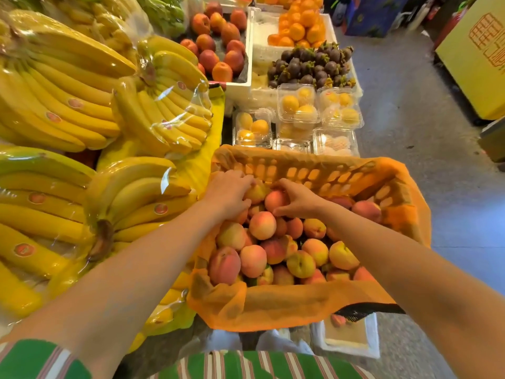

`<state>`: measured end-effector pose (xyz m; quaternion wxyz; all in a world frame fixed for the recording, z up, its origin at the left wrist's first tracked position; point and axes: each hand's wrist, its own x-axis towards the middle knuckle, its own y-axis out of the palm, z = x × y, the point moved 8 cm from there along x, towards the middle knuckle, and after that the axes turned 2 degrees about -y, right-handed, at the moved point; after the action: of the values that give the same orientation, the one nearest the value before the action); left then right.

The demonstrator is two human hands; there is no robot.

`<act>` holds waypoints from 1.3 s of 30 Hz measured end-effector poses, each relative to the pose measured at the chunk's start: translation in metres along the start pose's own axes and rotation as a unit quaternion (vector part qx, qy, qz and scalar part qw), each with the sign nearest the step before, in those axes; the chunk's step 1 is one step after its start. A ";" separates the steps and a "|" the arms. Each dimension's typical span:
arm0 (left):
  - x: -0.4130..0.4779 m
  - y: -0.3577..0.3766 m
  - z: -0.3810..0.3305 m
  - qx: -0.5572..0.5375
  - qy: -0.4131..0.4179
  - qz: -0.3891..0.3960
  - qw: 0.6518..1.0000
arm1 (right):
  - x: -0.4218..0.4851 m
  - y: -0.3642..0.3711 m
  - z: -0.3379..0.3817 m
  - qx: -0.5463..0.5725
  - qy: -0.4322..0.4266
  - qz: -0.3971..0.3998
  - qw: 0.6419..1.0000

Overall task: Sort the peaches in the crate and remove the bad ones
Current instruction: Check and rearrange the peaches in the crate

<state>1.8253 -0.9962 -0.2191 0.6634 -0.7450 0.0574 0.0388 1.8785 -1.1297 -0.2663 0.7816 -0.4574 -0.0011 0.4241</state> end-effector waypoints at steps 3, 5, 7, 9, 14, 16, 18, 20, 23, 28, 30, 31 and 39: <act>0.007 0.003 -0.004 -0.098 0.028 -0.015 0.995 | -0.009 -0.013 -0.016 0.156 0.049 -0.053 0.985; 0.010 0.003 -0.015 -0.195 0.067 -0.008 0.978 | -0.017 -0.015 -0.024 0.331 0.085 -0.051 0.938; 0.009 -0.002 -0.030 -0.313 0.088 0.004 0.946 | -0.027 -0.016 -0.025 0.453 0.111 -0.023 0.884; 0.008 -0.009 -0.042 -0.404 0.079 -0.010 0.911 | -0.037 -0.019 -0.022 0.473 0.128 0.000 0.872; 0.011 0.004 -0.059 -0.506 0.002 0.050 0.861 | -0.054 -0.020 -0.023 0.425 0.141 0.031 0.893; 0.011 0.014 -0.059 -0.596 -0.041 0.098 0.796 | -0.057 -0.020 -0.029 0.437 0.146 0.037 0.887; 0.006 0.013 -0.057 -0.687 -0.059 0.114 0.715 | -0.058 -0.019 -0.033 0.437 0.148 0.033 0.887; 0.001 0.011 -0.047 -0.757 -0.098 0.113 0.636 | -0.057 -0.018 -0.034 0.396 0.139 0.017 0.908; -0.004 0.011 -0.030 -0.778 -0.147 0.103 0.602 | -0.051 -0.012 -0.020 0.291 0.069 0.010 0.954; -0.012 0.014 -0.010 -0.785 -0.211 0.084 0.577 | -0.036 0.018 0.008 0.154 0.018 0.075 0.985; -0.014 0.014 -0.007 -0.778 -0.212 0.078 0.587 | -0.029 0.022 0.013 0.108 0.001 0.059 0.992; -0.013 0.012 -0.006 -0.771 -0.203 0.070 0.599 | -0.026 0.019 0.015 0.113 -0.004 0.038 0.993; 0.007 0.002 -0.057 -0.562 -0.050 0.085 0.821 | -0.051 -0.015 -0.007 0.488 0.062 0.063 0.869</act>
<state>1.8313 -1.0530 -0.2154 0.1256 -0.9779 0.0553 0.1577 1.8591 -1.1720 -0.2402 0.8753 -0.0423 0.2831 0.3899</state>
